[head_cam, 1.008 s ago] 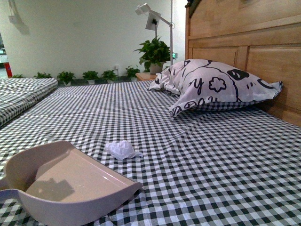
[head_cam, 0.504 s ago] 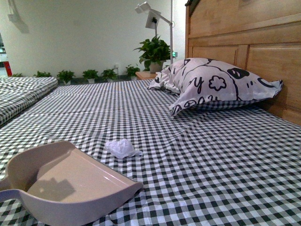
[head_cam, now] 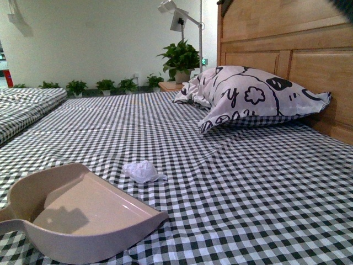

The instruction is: Clean up trash

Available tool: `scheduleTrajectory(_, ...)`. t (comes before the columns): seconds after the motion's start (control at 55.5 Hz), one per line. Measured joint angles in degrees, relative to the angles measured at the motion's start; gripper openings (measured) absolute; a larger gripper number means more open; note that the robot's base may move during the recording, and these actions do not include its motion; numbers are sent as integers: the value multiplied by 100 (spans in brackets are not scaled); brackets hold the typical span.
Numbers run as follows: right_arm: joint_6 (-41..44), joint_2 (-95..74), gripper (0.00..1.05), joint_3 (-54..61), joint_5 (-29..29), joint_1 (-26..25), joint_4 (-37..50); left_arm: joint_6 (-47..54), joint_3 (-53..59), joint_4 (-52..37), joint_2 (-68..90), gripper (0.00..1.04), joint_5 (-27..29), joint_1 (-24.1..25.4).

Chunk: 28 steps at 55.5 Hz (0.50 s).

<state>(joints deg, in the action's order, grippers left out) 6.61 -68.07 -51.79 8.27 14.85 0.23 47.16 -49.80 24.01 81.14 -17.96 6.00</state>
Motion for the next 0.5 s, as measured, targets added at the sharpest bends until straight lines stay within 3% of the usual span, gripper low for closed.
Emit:
scheduleTrajectory(0.234, 581, -2669, 20, -1449, 42, 214, 192, 0, 0, 0, 2, 26, -2, 0)
scheduleTrajectory(0.504, 658, -5123, 20, -3633, 133, 730, -302, 2, 0, 0, 2, 26, -2, 0)
